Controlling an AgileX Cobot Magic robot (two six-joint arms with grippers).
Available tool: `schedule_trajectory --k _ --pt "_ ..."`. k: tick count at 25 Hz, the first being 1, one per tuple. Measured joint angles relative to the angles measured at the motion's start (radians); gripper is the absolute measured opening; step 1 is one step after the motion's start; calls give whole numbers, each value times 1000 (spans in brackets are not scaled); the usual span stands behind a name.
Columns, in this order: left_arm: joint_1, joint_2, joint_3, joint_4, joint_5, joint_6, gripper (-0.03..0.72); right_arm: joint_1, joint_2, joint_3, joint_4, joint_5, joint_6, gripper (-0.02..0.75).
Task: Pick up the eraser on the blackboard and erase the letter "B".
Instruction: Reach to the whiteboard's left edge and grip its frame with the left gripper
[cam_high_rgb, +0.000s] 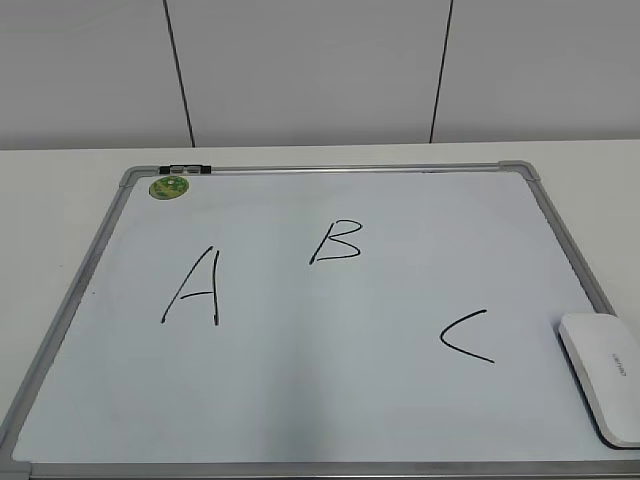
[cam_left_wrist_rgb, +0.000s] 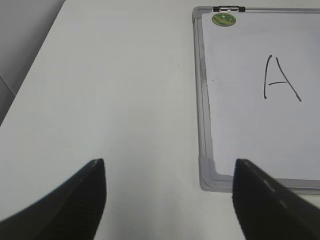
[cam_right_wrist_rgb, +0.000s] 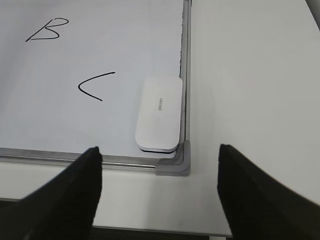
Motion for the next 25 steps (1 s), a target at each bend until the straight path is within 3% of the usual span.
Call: schedule_trajectory --k 8,12,20,25 --pt "0 3 -2 0 -4 0 591 0 0 0 0 0 0 536" --pt "0 70 -25 -2 -108 0 590 0 0 0 0 0 0 536" --pt "-26 525 -36 -24 -432 0 588 0 0 0 0 0 0 536" --pt "-32 895 -132 -31 -499 0 584 0 0 0 0 0 0 536"
